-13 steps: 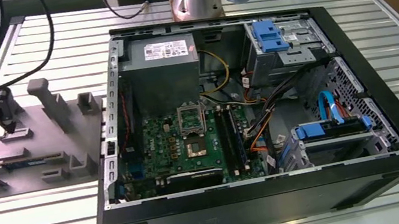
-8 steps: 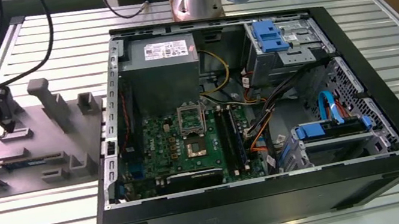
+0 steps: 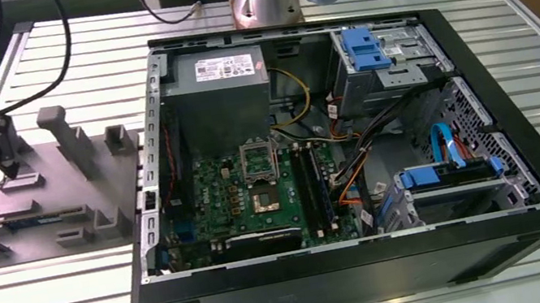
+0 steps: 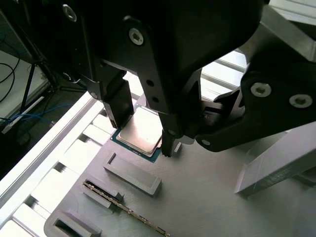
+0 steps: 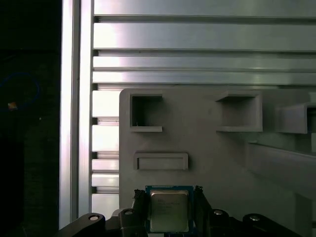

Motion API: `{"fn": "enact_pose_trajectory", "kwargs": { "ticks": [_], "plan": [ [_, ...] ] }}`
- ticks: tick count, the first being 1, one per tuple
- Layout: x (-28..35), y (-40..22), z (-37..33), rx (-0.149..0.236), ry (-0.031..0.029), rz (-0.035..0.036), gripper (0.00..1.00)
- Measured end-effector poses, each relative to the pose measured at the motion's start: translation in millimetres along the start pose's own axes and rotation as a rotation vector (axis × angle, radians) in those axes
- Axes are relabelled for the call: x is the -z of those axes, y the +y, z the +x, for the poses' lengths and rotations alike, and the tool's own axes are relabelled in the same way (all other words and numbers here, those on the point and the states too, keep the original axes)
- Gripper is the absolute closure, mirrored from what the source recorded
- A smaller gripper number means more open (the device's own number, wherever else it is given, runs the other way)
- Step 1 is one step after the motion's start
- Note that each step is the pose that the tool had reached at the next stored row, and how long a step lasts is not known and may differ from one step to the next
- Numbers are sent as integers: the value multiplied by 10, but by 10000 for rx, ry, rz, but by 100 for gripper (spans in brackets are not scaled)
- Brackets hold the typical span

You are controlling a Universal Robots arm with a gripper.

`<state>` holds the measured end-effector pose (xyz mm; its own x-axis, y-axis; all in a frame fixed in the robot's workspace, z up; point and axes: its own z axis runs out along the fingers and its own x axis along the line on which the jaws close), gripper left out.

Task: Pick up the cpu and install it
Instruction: 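Pick up the cpu and move it towards the insertion slot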

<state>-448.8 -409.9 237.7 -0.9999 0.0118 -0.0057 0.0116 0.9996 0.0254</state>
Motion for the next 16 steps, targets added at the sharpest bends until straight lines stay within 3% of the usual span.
{"fn": "enact_pose_trajectory", "kwargs": {
  "ticks": [16],
  "plan": [
    [68,2,0,0,-1,0,52]
  ]
}}
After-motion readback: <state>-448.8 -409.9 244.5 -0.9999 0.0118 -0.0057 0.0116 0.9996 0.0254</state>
